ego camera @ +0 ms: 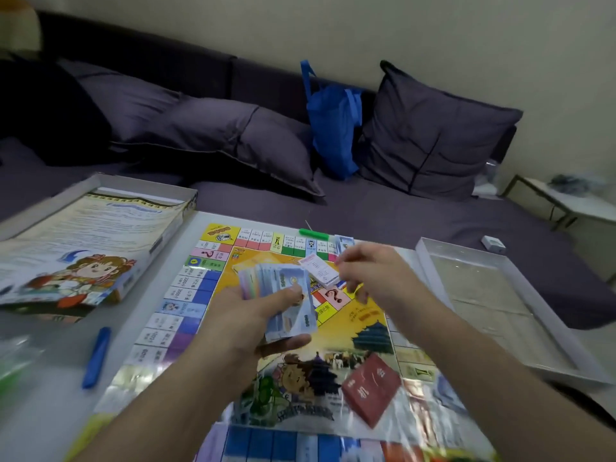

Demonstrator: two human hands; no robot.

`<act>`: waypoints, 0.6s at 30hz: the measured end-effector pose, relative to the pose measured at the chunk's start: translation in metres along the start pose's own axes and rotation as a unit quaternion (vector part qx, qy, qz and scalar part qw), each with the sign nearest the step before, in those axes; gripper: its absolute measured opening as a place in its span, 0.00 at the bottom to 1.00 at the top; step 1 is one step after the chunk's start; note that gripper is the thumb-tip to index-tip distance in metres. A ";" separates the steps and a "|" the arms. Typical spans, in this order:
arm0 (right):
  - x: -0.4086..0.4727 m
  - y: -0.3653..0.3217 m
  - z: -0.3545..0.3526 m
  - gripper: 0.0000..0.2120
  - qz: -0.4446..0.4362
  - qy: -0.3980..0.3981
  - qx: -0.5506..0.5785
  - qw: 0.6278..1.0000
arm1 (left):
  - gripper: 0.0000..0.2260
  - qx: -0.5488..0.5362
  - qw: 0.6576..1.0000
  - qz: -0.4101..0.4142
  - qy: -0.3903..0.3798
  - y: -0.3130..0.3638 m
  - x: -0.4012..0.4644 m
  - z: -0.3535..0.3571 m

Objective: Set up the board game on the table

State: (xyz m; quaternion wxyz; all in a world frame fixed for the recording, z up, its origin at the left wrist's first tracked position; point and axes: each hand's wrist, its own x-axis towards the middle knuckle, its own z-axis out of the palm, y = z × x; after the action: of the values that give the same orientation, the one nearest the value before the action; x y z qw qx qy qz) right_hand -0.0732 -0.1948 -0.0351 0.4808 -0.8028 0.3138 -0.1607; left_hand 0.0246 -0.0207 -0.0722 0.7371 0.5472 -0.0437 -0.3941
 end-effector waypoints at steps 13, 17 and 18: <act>-0.142 -0.014 0.038 0.04 -0.024 0.034 0.154 0.987 | 0.12 0.019 0.996 0.007 -0.092 -0.002 -0.111 -0.018; -0.151 -0.007 0.044 0.04 -0.017 0.008 0.143 0.990 | 0.15 0.034 0.998 0.028 -0.038 -0.007 -0.122 -0.029; -0.152 -0.008 0.045 0.04 -0.019 0.001 0.143 0.990 | 0.16 0.036 0.998 0.030 -0.032 -0.008 -0.123 -0.030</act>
State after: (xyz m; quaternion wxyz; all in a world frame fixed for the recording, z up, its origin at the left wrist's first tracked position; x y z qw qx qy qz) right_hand -0.1595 -0.0613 -0.0438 0.5872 -0.7315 0.2725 -0.2142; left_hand -0.0494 0.0788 -0.0453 0.7271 0.5588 -0.0974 -0.3868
